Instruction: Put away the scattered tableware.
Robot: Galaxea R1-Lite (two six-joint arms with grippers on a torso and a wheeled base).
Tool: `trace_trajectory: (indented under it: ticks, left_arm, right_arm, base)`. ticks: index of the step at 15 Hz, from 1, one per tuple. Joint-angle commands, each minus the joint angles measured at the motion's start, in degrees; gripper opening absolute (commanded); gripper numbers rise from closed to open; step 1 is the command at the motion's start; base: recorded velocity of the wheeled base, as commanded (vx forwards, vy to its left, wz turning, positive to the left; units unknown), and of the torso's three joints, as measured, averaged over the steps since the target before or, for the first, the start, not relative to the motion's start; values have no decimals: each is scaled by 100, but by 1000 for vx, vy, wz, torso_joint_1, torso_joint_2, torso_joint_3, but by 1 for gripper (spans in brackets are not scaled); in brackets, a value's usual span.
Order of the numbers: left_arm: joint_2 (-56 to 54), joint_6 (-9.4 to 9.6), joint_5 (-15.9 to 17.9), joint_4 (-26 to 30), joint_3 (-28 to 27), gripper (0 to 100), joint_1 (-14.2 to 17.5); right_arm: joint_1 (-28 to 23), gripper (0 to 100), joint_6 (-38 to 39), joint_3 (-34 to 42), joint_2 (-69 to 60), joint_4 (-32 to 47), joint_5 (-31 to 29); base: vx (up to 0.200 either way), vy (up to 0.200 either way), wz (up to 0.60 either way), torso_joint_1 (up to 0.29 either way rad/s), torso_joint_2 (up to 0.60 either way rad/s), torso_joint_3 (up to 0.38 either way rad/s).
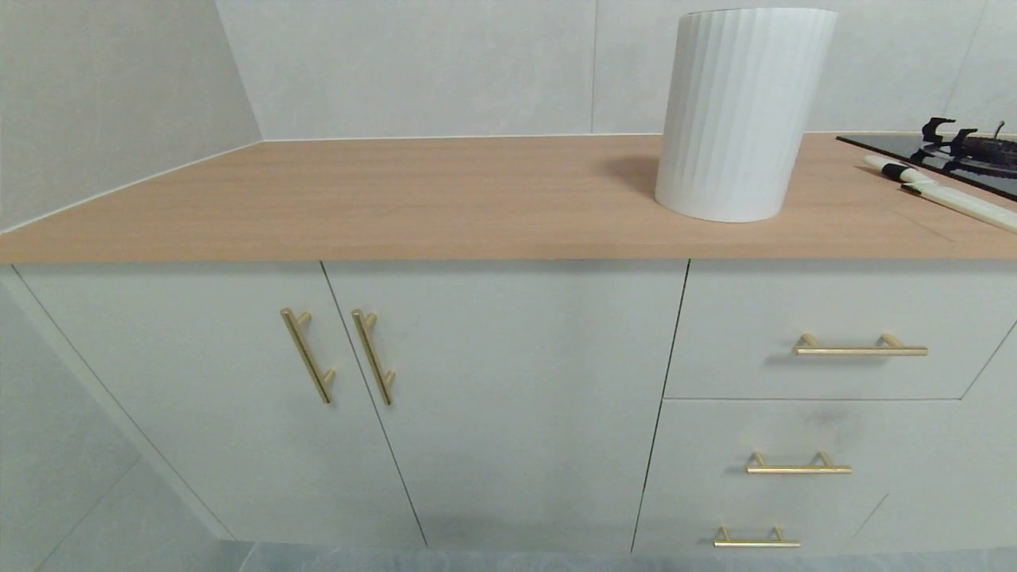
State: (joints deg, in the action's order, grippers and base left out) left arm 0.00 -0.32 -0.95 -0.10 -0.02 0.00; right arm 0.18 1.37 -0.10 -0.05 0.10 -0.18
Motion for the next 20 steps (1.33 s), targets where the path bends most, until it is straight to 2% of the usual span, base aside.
trace_trajectory:
  ticks: [1, 2, 11, 20]
  left_arm:
    - [0, -3, -2, 1, 2, 100, 0]
    - [0, -3, -2, 1, 2, 100, 0]
    - [0, -3, -2, 1, -6, 100, 0]
    - [0, -3, -2, 1, 2, 100, 0]
  right_arm:
    - [8, 100, 4, 1, 14, -1, 1]
    - [-1, 100, 4, 1, 14, -1, 1]
    - [-1, 100, 4, 1, 14, -1, 1]
    - [-1, 100, 13, 1, 14, -1, 1]
  base:
    - [0, 0, -600, 7, 7, -2]
    - [0, 0, -600, 2, 2, -2]
    - [0, 0, 0, 0, 0, 0]
    - [0, -200, 0, 4, 3, -1]
